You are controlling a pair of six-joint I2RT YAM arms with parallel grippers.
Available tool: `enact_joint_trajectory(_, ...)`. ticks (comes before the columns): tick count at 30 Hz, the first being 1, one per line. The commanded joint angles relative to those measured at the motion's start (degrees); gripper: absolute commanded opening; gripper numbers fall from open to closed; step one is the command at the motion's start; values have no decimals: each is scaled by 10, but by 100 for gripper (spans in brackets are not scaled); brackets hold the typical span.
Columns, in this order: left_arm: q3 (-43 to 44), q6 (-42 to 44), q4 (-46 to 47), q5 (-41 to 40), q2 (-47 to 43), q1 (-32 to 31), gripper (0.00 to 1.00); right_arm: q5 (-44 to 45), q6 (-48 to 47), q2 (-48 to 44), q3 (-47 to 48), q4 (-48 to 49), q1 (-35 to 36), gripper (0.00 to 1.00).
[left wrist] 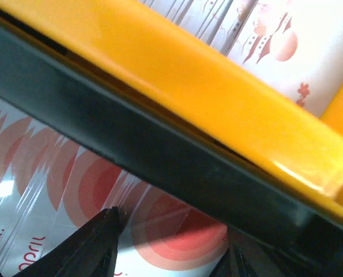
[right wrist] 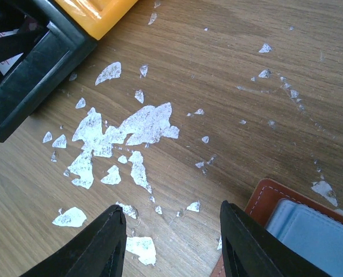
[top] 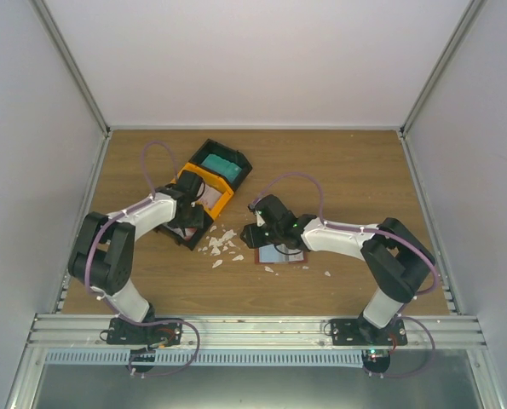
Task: Put the credit cards into the card holder
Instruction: Pick up the credit card from the storage box.
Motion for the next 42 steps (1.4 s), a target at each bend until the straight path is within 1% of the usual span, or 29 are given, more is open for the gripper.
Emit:
enact_joint_trajectory(1,9,-2,-1,-22,39,-3,56,-4,4,10,-2,6,6,47)
enact_joint_trajectory(6,14,-10,-10,-33,49,-10,59,-1,5,9,-4,4,6,47)
enact_joint_trajectory(14,19,-17,-17,-7,15,-19,47,1,6,5,-6,3,7,47)
enact_joint_trajectory(20,19,-15,-29,12,-2,-22,40,3,9,2,-9,3,7,47)
enact_joint_trajectory(27,8,-13,-33,43,-25,-22,36,6,10,-2,-14,4,8,47)
enact_joint_trajectory(32,0,-10,-31,69,-44,-23,35,6,12,-5,-17,5,7,47)
enact_joint_trajectory(38,-5,-10,-35,133,-71,-23,37,8,13,-7,-20,5,7,47)
enact_joint_trajectory(42,-9,-1,-32,172,-92,-24,40,9,15,-8,-22,7,7,47)
